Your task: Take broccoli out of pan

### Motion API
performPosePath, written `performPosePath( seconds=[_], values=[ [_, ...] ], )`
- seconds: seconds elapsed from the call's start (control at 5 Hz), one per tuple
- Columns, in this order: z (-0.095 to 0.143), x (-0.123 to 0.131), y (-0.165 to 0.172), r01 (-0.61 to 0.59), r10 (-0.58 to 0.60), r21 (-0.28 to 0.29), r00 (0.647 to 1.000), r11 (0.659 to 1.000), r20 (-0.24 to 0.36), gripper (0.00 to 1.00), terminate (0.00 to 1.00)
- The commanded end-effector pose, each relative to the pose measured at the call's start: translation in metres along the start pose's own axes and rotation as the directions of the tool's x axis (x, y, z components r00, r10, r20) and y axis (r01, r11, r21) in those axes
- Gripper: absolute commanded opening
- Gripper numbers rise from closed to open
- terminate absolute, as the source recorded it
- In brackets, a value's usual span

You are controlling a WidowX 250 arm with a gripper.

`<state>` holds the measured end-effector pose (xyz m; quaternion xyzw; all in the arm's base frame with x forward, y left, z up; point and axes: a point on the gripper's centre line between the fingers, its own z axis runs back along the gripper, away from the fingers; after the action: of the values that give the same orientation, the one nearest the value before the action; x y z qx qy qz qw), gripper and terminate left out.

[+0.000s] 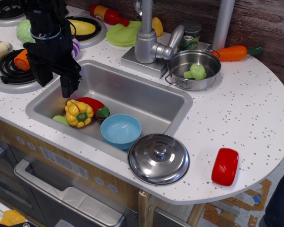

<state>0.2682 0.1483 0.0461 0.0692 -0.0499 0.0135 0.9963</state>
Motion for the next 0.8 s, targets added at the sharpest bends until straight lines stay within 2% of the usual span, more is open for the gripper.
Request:
performPosePath(
  seconds=[0.0, 0.2, 0.4, 0.6],
  values=[
    [0.0, 0.0, 0.0, 0.0, 0.0, 0.0, 1.0, 1.0, 0.0, 1.0, 0.0],
    [0.021, 0.006, -0.031, -0.069, 0.068, 0.037, 0.997, 0.997, 0.033, 1.0, 0.0],
    [0.035, 0.018, -0.069, -0.091, 0.09, 0.024, 0.994, 0.996, 0.063, 1.0, 0.0],
    [0.055, 0.047, -0.101, -0.086, 0.088, -0.029, 0.994, 0.996, 0.06, 1.0, 0.0]
  ],
)
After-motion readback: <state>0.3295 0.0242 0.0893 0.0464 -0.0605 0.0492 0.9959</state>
